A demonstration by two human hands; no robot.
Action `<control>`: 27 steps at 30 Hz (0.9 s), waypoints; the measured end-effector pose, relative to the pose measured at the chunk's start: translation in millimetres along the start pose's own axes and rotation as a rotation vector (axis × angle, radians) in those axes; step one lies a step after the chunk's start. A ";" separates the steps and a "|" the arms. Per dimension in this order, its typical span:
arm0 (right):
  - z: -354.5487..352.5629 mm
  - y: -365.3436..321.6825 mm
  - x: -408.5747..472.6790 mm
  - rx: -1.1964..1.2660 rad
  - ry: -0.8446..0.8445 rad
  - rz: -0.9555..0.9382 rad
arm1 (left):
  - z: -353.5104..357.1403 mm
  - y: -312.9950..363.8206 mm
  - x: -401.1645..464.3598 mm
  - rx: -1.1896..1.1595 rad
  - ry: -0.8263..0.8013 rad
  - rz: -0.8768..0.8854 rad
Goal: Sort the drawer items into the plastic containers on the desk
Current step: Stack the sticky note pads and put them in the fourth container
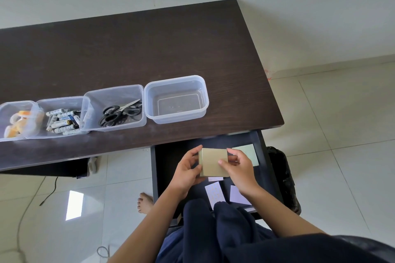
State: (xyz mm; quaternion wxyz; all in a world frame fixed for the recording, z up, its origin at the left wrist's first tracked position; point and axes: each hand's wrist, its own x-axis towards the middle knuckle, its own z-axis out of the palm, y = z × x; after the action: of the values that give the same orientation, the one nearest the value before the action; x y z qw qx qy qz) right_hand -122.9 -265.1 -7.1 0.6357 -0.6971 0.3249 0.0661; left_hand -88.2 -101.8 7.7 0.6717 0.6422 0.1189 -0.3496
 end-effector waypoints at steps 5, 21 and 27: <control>8.0 5.8 -6.6 -0.007 -0.007 -0.026 | 3.1 0.5 -3.5 0.006 0.007 0.004; 10.0 16.7 -6.0 -0.032 -0.022 -0.014 | 5.6 -3.8 -8.5 0.128 0.034 0.067; 0.4 26.5 8.0 -0.144 0.025 -0.026 | 2.7 -8.4 -6.1 0.138 0.076 0.030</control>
State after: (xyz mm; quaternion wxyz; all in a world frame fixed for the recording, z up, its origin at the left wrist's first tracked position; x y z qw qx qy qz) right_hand -130.7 -267.2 -33.6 0.5807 -0.7458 0.3182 0.0725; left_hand -98.6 -101.8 5.2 0.6261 0.7015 0.1103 -0.3222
